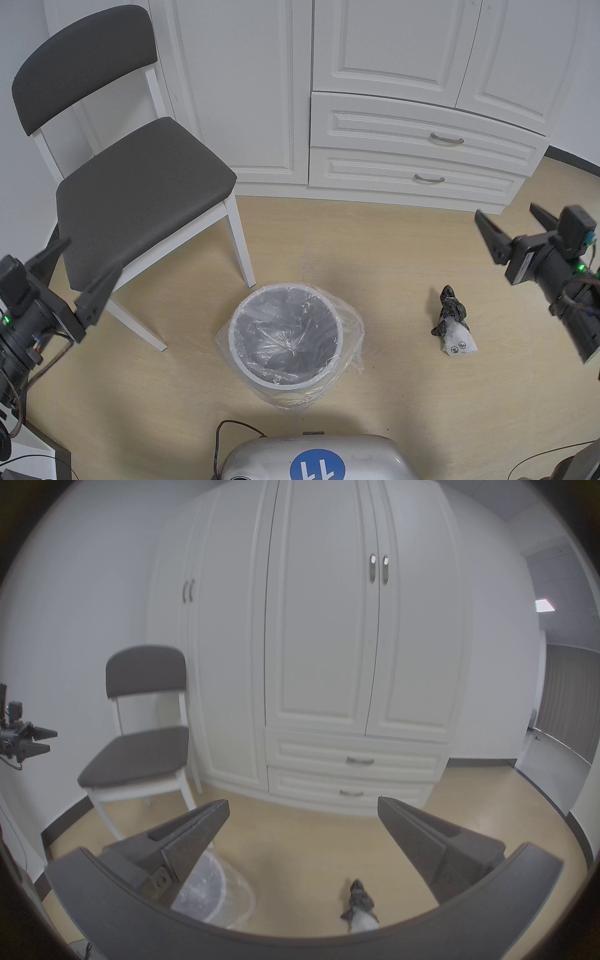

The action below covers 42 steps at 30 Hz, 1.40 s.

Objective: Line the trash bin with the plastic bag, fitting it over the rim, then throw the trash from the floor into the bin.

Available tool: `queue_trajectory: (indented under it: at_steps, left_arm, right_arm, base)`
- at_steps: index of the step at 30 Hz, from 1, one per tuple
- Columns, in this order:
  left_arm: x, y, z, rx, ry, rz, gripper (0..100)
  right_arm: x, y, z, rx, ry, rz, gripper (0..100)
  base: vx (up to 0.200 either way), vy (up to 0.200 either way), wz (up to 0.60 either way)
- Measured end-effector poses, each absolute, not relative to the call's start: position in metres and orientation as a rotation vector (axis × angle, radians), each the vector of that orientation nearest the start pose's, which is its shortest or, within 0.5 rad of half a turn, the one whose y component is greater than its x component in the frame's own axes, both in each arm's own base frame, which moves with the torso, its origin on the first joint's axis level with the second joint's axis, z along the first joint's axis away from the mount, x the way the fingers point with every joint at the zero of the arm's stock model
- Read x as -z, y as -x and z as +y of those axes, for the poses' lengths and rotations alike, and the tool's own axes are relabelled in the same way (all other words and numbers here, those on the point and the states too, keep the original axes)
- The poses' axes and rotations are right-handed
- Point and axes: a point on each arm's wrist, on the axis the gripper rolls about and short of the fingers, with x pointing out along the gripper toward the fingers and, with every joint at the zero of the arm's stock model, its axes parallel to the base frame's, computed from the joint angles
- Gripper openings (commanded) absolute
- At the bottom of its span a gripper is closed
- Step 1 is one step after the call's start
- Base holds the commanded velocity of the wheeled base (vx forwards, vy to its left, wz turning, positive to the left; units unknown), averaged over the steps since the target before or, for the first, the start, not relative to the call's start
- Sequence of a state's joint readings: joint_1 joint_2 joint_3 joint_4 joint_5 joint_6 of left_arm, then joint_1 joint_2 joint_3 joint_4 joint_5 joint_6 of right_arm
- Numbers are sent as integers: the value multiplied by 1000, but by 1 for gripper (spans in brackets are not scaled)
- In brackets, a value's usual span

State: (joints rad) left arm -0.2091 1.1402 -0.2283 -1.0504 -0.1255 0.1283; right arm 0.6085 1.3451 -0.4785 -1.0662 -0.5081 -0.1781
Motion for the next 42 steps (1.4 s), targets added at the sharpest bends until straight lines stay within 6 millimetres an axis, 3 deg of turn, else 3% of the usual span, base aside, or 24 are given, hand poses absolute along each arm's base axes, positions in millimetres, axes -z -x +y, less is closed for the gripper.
queue_trajectory:
  at_steps: [5,12,19,24,32,37,42]
  left_arm:
    - [-220,-127,-28,255,-106,-271,100]
    - [-234,-108,-24,239,-106,-221,100]
    - [-243,-91,-20,243,-98,-116,100]
    - [-256,-89,-19,237,-49,-72,100]
    - [-264,-118,-27,241,80,92,100]
    - [-242,-147,-35,245,107,234,100]
    - [-220,-163,-45,268,120,279,100]
  right_arm:
    - [-256,-148,89,-76,78,-295,100]
    - [-267,-119,69,-72,93,-313,100]
    - [-263,-106,59,-94,132,-140,100]
    - [-266,-104,54,-87,147,36,100]
    - [-282,-126,42,-59,92,252,100]
    - [-279,-160,30,-9,19,342,100]
    - [-267,-191,19,21,-14,421,100]
  base:
    - [0,0,0]
    - [0,0,0]
    - [0,0,0]
    - [0,0,0]
    - [0,0,0]
    - [0,0,0]
    - [0,0,0]
